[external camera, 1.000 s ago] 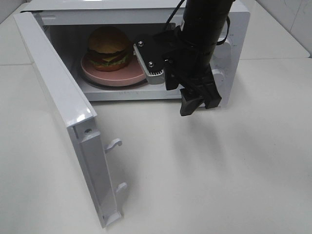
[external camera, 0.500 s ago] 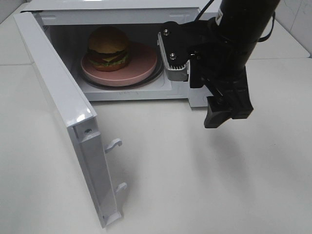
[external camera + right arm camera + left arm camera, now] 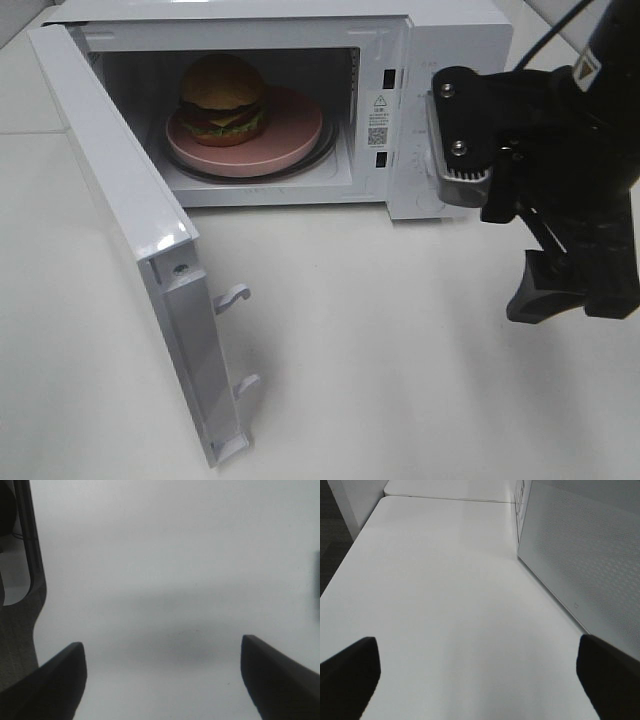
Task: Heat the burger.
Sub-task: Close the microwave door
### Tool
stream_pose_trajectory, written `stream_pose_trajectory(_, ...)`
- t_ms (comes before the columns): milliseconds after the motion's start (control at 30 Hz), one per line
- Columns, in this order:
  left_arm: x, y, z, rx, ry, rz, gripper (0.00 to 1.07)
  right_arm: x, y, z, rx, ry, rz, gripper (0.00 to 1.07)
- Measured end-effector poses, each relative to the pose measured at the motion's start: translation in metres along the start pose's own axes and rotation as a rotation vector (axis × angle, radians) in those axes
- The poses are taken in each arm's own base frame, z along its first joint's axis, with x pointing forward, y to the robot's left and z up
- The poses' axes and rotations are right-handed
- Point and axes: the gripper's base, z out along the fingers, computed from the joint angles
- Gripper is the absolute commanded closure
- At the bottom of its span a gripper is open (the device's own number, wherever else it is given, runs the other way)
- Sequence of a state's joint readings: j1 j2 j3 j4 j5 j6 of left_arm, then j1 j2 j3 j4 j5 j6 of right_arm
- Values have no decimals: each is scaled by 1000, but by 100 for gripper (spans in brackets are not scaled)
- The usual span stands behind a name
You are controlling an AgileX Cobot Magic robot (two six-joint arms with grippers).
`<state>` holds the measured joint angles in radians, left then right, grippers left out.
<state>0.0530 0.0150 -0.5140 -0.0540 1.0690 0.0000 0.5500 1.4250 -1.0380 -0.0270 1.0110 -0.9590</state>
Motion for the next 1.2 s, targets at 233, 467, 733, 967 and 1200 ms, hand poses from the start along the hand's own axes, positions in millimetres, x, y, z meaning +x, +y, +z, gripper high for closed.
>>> stream_pose_trajectory(233,0,0,0,0,0,0,6,26,0,0,-3,29,211,28)
stream_pose_trajectory(467,0,0,0,0,0,0,6,57,-13,-2,20,56,566,31)
stream_pose_trajectory(733,0,0,0,0,0,0,6,85,-30,-4,106,28,906,31)
stream_pose_trajectory(967,0,0,0,0,0,0,6,128,-42,-9,190,13,1269,31)
stream_pose_trajectory(1200,0,0,0,0,0,0,6,156,-41,-16,249,29,1467,31)
